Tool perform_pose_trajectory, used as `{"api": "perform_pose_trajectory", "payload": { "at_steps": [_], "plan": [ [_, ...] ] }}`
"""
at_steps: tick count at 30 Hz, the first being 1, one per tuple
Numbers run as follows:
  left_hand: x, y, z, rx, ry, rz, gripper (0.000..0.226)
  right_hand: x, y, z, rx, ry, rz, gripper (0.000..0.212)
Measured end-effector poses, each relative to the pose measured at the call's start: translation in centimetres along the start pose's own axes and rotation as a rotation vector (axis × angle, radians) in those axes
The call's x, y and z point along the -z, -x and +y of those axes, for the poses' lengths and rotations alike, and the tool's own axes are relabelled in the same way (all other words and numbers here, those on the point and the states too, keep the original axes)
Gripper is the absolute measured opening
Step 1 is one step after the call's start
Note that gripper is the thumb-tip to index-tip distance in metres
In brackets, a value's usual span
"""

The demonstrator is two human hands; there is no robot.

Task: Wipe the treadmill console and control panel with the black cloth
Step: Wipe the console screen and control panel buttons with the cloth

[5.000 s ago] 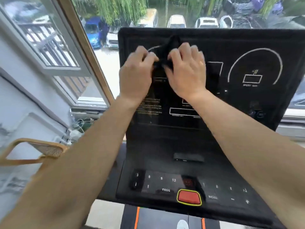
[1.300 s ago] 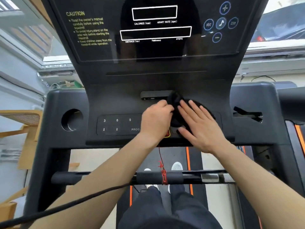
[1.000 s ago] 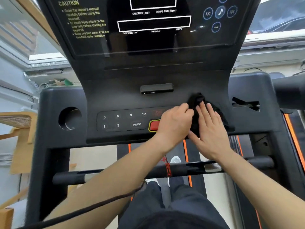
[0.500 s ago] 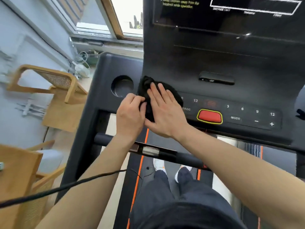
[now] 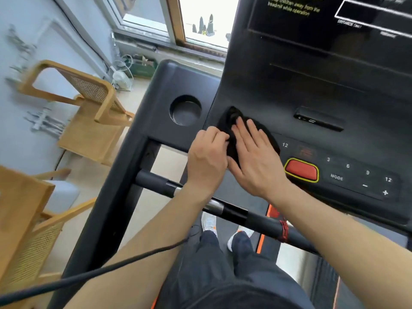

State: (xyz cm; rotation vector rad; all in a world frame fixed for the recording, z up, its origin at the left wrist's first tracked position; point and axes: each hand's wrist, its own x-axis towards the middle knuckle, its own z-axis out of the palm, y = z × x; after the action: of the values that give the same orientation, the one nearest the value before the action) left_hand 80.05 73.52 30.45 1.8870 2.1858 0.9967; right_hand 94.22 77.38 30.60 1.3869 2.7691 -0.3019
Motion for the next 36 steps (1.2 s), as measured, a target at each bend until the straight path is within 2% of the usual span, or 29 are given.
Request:
{"api": "perform_pose_trajectory", "payload": {
  "at_steps": [4,6,8,12,15,19,25,29,32,34,36],
  "plan": [
    [-0.8,2.2,0.3,-0.333,0.033,-0.118,0.010,-1.0,6.0,-0.5,-0.159,0.042,0.021,0.076],
    [-0.8,2.6,-0.4,-0.391,0.036,-0.127,0.010,-1.2,6.5,-0.9,-0.158,0.048,0.014,0.078],
    [-0.3,2.0,-1.6,-0.361,0.009,-0.059,0.011,-1.0,4.8,-1.4,-0.102,0.034,0.013,0.081],
    [1.1,0.4,-3.3,-0.072,-0.097,0.121,0.008,-0.8,-1.2,-3.5,-0.046,-0.023,0.031,0.083],
    [0.9,0.1,-2.5,0.024,-0.126,0.135,0.010,-0.6,-0.1,-3.8,-0.055,-0.015,0.016,0.080],
    [-0.2,-1.7,-1.3,-0.020,-0.139,0.078,0.013,-0.2,4.0,-1.7,0.016,0.049,-0.048,0.080],
    [-2.3,-3.1,2.5,-0.083,-0.165,0.008,0.012,1.5,2.3,2.9,-0.058,0.009,-0.047,0.081],
    [-4.5,-1.5,6.4,-0.310,-0.030,-0.115,0.009,1.7,8.1,8.1,-0.207,0.001,-0.009,0.076],
    [-5.0,-0.3,7.7,-0.412,0.017,-0.214,0.011,2.0,9.6,8.8,-0.356,-0.055,0.027,0.077],
    [-4.3,-0.4,6.4,-0.383,-0.016,-0.196,0.011,1.7,8.0,6.8,-0.345,-0.072,0.045,0.078],
    [-3.2,-0.6,4.7,-0.290,-0.078,-0.123,0.011,1.3,6.3,4.6,-0.251,-0.093,0.048,0.080]
  ]
}}
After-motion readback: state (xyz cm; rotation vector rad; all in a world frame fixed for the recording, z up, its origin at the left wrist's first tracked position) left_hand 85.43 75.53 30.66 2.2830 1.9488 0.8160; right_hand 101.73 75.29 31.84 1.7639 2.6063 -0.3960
